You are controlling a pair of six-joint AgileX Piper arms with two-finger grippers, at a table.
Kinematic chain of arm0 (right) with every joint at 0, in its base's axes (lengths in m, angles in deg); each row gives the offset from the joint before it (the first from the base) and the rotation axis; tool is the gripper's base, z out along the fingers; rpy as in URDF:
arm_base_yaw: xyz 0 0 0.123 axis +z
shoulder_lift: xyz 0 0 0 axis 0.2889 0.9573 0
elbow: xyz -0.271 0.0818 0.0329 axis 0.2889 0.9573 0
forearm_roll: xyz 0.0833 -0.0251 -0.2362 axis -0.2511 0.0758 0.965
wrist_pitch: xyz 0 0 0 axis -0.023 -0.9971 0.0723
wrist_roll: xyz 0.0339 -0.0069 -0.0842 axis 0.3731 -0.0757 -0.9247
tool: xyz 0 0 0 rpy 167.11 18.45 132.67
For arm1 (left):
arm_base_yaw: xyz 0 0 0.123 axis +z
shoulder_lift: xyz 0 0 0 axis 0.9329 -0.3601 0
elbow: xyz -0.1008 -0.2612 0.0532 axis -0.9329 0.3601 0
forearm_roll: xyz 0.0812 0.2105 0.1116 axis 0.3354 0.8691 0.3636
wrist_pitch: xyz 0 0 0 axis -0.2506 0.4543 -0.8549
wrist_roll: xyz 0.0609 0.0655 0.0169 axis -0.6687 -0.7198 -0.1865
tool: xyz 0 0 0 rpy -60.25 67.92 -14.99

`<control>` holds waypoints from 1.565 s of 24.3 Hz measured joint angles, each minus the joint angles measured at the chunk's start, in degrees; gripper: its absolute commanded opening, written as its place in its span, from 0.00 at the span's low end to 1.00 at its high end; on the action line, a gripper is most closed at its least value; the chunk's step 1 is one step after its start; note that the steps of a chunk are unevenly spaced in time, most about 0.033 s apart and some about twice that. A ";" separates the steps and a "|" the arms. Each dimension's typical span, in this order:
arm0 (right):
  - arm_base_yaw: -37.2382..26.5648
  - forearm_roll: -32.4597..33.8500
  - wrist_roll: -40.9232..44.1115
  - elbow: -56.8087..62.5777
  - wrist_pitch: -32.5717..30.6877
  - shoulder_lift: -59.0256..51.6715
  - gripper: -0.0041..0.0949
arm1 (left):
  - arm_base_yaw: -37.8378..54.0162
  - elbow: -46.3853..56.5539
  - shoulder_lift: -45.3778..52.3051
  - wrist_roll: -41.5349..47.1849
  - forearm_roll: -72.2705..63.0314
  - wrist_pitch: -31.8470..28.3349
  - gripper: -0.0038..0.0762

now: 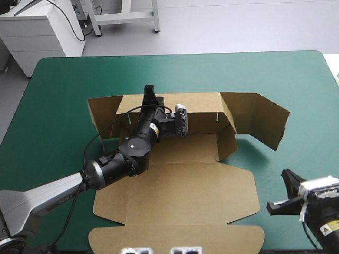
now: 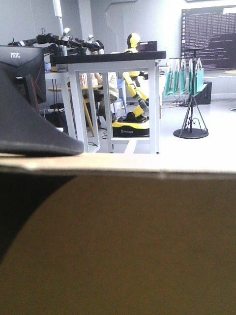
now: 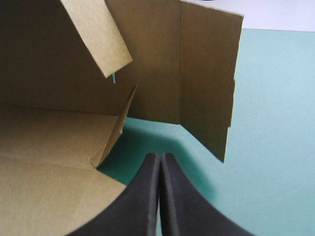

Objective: Fold the box

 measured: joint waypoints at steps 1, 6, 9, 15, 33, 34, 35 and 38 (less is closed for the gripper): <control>0.00 -0.49 -0.28 -1.50 0.91 2.43 0.02 | 0.00 0.00 0.00 0.51 0.00 0.14 0.04; 0.00 -0.86 -1.23 -10.90 1.09 15.86 0.02 | 0.00 0.00 0.00 2.45 0.00 0.65 0.04; 0.00 -0.86 -1.42 -17.83 -0.21 23.40 0.02 | 0.00 0.00 0.00 2.45 0.00 0.77 0.04; 0.00 -1.14 -2.95 -35.46 -2.82 42.70 0.02 | -0.07 0.00 0.00 2.45 0.00 0.77 0.04; 4.79 -3.15 1.39 -74.24 -20.56 84.60 0.03 | -0.07 0.12 -0.79 2.45 0.25 -0.41 0.04; 5.46 -2.40 2.33 -75.01 -20.96 85.71 0.03 | -0.07 0.12 -0.79 2.45 0.25 -0.47 0.04; 5.99 -1.61 3.20 -76.05 -21.49 87.27 0.03 | -0.07 0.12 -0.79 2.45 0.25 -0.47 0.04; 6.70 -0.43 5.28 -78.03 -22.61 90.21 0.03 | -0.07 0.12 -0.79 2.45 0.25 -0.47 0.04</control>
